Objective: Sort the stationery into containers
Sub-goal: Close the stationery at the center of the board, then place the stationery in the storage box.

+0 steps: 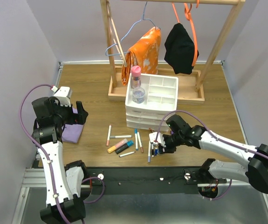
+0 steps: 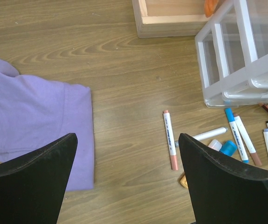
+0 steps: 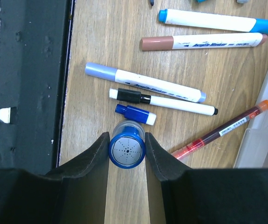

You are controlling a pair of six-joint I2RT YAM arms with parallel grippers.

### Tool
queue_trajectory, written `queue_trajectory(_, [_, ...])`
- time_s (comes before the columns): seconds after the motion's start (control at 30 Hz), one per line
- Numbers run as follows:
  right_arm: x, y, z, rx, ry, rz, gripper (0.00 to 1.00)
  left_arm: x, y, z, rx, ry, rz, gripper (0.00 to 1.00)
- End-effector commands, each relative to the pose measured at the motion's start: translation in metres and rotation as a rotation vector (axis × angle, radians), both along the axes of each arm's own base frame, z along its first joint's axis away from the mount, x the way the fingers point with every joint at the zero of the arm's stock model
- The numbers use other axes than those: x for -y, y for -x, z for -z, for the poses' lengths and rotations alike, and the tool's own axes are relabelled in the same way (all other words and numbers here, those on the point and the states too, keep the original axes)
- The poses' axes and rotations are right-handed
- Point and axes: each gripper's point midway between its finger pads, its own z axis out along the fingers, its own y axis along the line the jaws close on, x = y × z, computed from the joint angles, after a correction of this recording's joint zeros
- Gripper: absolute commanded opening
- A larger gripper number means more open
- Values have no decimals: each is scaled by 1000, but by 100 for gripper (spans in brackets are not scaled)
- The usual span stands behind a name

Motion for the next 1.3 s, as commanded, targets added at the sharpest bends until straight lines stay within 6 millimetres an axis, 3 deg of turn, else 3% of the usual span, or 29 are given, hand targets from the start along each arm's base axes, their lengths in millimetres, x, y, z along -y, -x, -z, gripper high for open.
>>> queue_trajectory(0.0, [16, 7, 26, -28, 55, 36, 1, -2, -2, 4, 6, -12, -3, 99])
queue_trajectory(0.3, [45, 8, 67, -6, 214, 50, 1, -1, 2, 6, 8, -14, -3, 99])
queue_trajectory(0.4, [39, 5, 55, -8, 194, 46, 1, 0, 3, 4, 14, -15, -2, 99])
queue_trajectory(0.47, [21, -7, 19, 42, 109, 37, 1, 1, 3, 1, 19, -15, 3, 99])
queue_trajectory(0.53, [19, 8, -5, -10, 89, -14, 1, 1, 3, -1, 24, -21, 11, 99])
queue_trajectory(0.57, [9, 2, -36, 28, 35, -46, 1, 1, 2, -3, 31, -23, 16, 99])
queue_trajectory(0.6, [17, 15, -43, -25, 62, -67, 1, 1, 2, -4, 34, -27, 20, 99])
queue_trajectory(0.7, [27, 22, -81, -7, 98, -126, 1, 1, -1, -9, 52, -35, 30, 99])
queue_trajectory(0.77, [30, 22, -97, 23, 96, -152, 1, 1, -4, -14, 72, -36, 34, 99])
queue_trajectory(0.8, [26, 18, -119, 61, 65, -150, 1, 2, -6, -16, 77, -32, 40, 99])
queue_trajectory(0.83, [24, 15, -129, 79, 47, -150, 1, 2, -8, -18, 81, -28, 42, 99])
queue_trajectory(0.9, [13, 5, -148, 99, 15, -123, 1, 4, -9, -24, 93, -10, 43, 99])
queue_trajectory(0.93, [3, -5, -172, 139, -31, -101, 1, 5, -10, -26, 100, -7, 45, 99])
queue_trajectory(0.97, [-3, -10, -182, 121, -51, -45, 1, 6, -10, -28, 107, 0, 49, 99])
queue_trajectory(1.1, [-42, -57, -241, 176, -201, 153, 1, 9, -9, -30, 115, 11, 57, 99])
queue_trajectory(1.2, [-61, -76, -270, 166, -270, 232, 1, 10, -8, -30, 118, 15, 60, 99])
queue_trajectory(1.27, [-68, -90, -274, 170, -275, 282, 1, 12, -7, -30, 123, 25, 60, 99])
